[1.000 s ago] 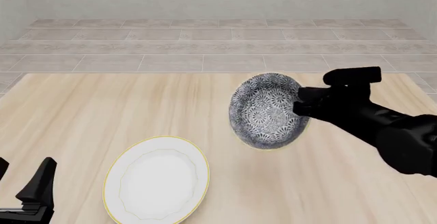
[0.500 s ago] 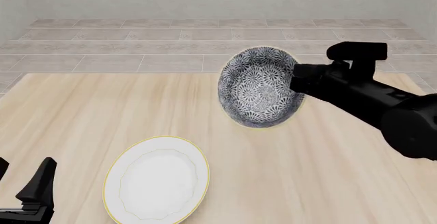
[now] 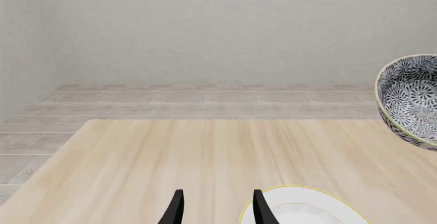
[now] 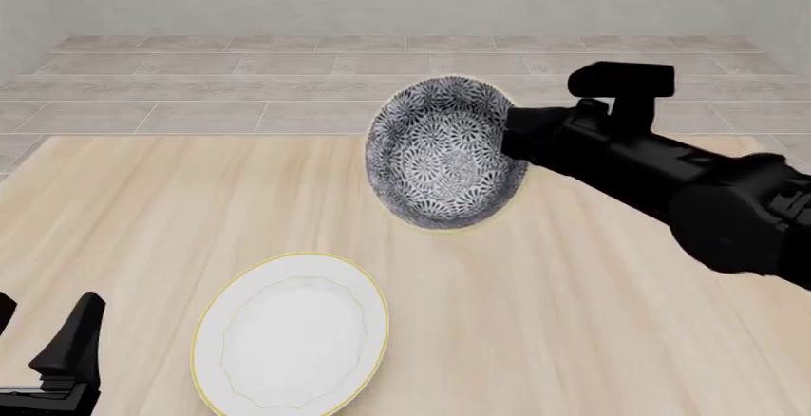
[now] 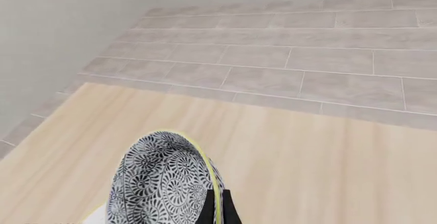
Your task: Put the bowl on the plate.
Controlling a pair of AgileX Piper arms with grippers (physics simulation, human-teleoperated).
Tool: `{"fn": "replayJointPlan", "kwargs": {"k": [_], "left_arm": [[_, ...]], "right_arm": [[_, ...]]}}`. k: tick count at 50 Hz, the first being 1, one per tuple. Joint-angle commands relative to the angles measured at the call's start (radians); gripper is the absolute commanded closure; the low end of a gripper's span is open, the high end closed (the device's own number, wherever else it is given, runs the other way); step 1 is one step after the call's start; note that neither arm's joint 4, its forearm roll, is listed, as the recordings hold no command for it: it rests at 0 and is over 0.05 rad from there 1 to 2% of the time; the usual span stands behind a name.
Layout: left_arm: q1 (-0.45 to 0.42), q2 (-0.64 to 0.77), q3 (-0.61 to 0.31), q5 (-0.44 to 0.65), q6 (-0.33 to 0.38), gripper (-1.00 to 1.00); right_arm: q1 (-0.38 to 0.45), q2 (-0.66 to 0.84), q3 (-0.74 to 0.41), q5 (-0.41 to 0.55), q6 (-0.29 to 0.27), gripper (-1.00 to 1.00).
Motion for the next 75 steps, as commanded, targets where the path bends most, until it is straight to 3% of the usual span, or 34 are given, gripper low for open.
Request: {"fn": "replayJointPlan", "kwargs": {"k": [1, 16, 43, 75], "left_arm": [[0.0, 0.0, 0.0, 0.0, 0.0, -1.0], [0.0, 0.0, 0.0, 0.0, 0.0, -1.0], [0.0, 0.0, 0.0, 0.0, 0.0, -1.0], [0.0, 0.0, 0.0, 0.0, 0.0, -1.0]], "right_arm": [[0.042, 0.041, -0.026, -0.025, 0.025, 1.0], [0.091, 0.089, -0.061, -0.043, 0.041, 1.0], [0.162, 0.172, -0.069, -0.11, 0.119, 1.0], [0.205, 0.258, -0.068, -0.139, 0.14, 1.0]]}}
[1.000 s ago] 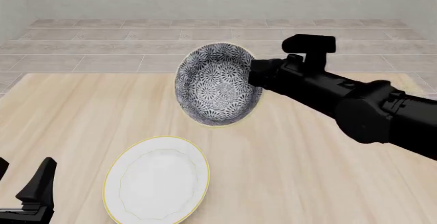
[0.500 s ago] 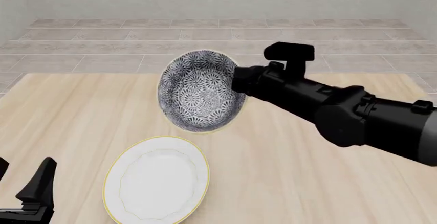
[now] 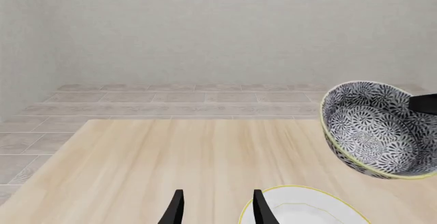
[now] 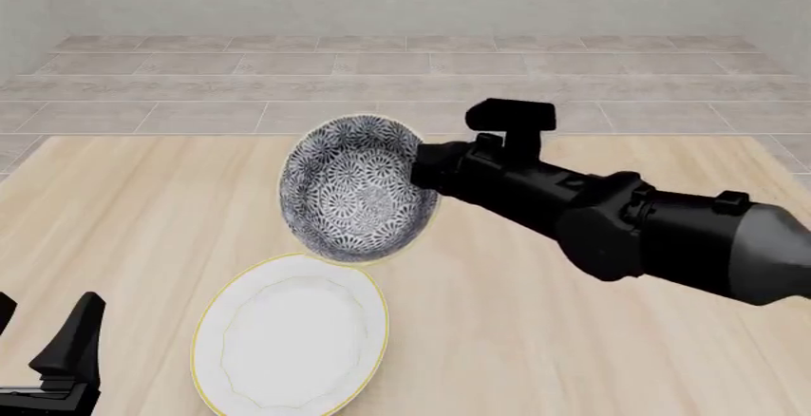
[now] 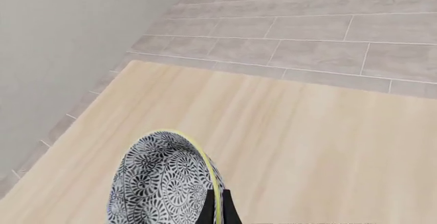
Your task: Put the bowl on the plate.
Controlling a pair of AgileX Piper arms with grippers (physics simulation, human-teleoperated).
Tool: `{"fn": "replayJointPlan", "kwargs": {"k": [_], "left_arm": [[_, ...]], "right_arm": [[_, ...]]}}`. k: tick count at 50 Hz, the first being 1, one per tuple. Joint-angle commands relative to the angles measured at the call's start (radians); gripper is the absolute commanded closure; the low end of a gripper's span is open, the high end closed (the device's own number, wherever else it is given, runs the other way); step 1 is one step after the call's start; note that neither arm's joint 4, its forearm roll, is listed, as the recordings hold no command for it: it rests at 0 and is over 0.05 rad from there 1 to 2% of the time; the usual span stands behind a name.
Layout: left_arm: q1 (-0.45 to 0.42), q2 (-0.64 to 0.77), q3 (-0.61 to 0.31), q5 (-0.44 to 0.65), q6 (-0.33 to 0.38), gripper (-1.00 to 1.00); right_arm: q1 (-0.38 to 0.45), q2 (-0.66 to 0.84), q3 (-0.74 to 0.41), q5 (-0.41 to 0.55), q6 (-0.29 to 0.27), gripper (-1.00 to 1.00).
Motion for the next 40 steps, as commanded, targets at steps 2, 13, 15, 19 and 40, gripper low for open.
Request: {"fn": "replayJointPlan", "kwargs": {"k": [2, 13, 15, 19, 40], "left_arm": [[0.0, 0.0, 0.0, 0.0, 0.0, -1.0], [0.0, 0.0, 0.0, 0.0, 0.0, -1.0], [0.0, 0.0, 0.0, 0.0, 0.0, -1.0], [0.0, 0.0, 0.0, 0.0, 0.0, -1.0], [0.0, 0.0, 0.0, 0.0, 0.0, -1.0]], "right_arm": [[0.022, 0.033, -0.009, -0.016, 0.014, 1.0], [0.041, 0.055, -0.016, -0.02, 0.021, 1.0], [0.044, 0.06, -0.015, -0.023, 0.023, 1.0], [0.047, 0.066, -0.017, -0.026, 0.026, 1.0], [0.064, 0.12, -0.026, -0.049, 0.039, 1.0]]}}
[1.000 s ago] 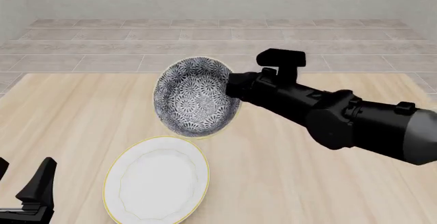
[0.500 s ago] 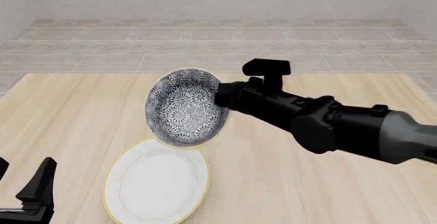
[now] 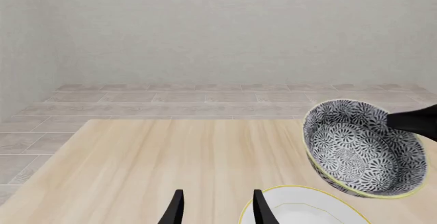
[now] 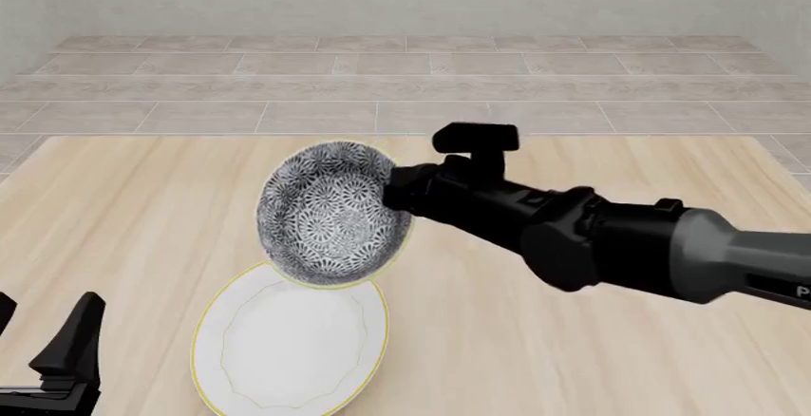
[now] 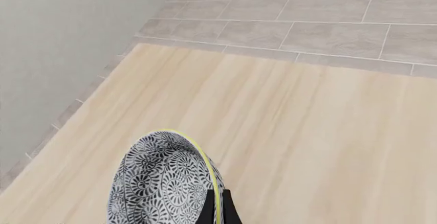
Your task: Put the bowl on the plate.
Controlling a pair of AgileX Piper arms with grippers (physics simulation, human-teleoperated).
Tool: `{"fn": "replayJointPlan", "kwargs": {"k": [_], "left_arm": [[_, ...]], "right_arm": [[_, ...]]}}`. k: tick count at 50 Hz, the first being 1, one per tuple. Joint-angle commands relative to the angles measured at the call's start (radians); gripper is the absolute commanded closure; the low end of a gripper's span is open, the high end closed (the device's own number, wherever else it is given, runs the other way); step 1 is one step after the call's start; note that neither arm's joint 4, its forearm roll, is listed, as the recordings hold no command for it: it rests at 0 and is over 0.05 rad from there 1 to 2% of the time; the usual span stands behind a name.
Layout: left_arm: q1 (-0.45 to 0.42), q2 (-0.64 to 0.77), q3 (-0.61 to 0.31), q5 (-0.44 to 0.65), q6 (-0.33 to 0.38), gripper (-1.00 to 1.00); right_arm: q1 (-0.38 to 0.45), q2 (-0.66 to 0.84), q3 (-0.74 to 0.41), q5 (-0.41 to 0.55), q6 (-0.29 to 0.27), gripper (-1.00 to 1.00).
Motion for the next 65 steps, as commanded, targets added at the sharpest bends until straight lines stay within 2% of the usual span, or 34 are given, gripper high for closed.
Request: {"fn": "replayJointPlan", "kwargs": {"k": [1, 65], "left_arm": [[0.0, 0.0, 0.0, 0.0, 0.0, -1.0], [0.0, 0.0, 0.0, 0.0, 0.0, -1.0]], "right_arm": [[0.008, 0.024, -0.009, -0.015, 0.014, 1.0], [0.049, 0.109, 0.004, -0.069, 0.052, 1.0]]}}
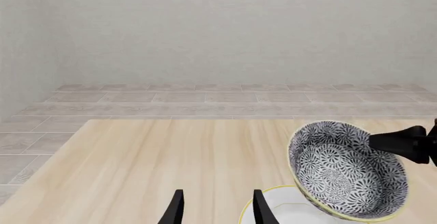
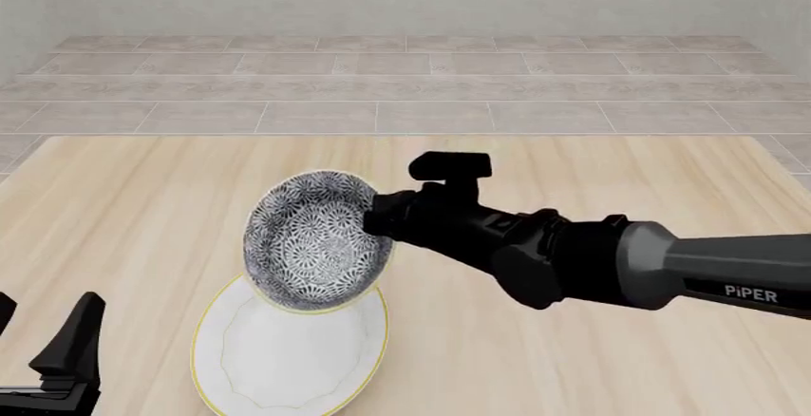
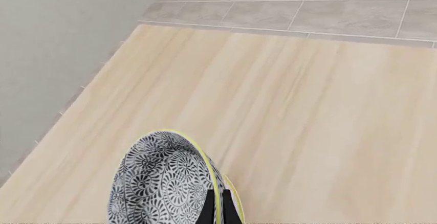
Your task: Put the bowl on the plate.
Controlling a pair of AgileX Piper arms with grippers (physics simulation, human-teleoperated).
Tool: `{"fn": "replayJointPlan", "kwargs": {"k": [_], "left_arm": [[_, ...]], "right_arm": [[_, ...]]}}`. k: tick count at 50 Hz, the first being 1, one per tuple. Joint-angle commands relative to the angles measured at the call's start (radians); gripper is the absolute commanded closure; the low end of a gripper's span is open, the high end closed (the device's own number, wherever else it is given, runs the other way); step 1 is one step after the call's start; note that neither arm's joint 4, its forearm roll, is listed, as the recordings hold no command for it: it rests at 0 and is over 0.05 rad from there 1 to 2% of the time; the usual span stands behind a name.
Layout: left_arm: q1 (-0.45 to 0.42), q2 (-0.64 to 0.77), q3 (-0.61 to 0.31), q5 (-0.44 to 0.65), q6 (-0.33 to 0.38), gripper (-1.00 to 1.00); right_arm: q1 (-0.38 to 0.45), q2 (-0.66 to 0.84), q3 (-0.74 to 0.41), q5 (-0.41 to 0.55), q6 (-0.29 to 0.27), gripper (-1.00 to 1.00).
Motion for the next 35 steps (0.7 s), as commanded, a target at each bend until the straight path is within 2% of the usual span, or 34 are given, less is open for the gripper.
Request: {"fn": "replayJointPlan", "kwargs": {"k": [1, 35], "left_arm": [[0.0, 0.0, 0.0, 0.0, 0.0, -1.0], [0.0, 0.0, 0.0, 0.0, 0.0, -1.0]], "right_arm": [[0.008, 0.011, 0.001, -0.016, 0.015, 1.0], [0.037, 0.048, 0.009, -0.051, 0.045, 1.0]]}}
